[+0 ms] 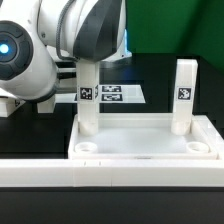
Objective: Assemble desk
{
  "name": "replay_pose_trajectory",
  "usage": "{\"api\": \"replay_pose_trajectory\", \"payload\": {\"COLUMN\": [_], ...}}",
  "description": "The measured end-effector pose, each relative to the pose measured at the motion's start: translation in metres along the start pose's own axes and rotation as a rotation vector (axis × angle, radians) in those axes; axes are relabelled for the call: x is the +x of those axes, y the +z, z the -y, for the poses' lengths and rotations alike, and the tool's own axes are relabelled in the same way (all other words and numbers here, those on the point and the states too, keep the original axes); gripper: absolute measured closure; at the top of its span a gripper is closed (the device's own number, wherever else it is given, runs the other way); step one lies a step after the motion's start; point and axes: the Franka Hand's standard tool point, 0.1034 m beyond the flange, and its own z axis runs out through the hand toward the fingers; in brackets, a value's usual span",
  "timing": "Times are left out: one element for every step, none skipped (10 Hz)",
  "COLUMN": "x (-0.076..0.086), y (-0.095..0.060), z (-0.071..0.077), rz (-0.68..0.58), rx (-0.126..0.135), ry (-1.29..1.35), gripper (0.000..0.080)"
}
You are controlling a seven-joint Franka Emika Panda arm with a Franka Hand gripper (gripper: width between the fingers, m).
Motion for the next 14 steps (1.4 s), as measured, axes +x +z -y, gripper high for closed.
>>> {"api": "replay_pose_trajectory", "payload": {"x": [0.000,0.000,0.000,0.000,-0.005,-0.013,-0.020,-0.030,-0.041,-0.050,-0.054,-0.050,-0.049,-0.048], "y": [0.000,0.000,0.000,-0.001,-0.006,-0.012,-0.017,-0.024,-0.034,-0.043,-0.050,-0.049,-0.048,-0.049], "z": [0.000,0.000,0.000,-0.001,-0.001,-0.004,-0.006,-0.005,-0.004,-0.002,-0.001,-0.003,-0.003,-0.003], "rz": [0.000,0.000,0.000,-0.002,-0.001,-0.003,-0.002,0.003,0.001,-0.007,-0.023,-0.049,-0.046,-0.057], "rx": [0.000,0.000,0.000,0.000,0.005,0.014,0.022,0.034,0.046,0.052,0.054,0.048,0.048,0.046], "ry": [0.000,0.000,0.000,-0.003,-0.026,-0.044,-0.054,-0.066,-0.075,-0.078,-0.084,-0.083,-0.083,-0.082], "gripper": [0.0515,0.0515,0.0515,0.0515,0.0515,0.0515,0.0515,0.0515,0.0515,0.0515,0.0515,0.0515,0.0515,0.0514]}}
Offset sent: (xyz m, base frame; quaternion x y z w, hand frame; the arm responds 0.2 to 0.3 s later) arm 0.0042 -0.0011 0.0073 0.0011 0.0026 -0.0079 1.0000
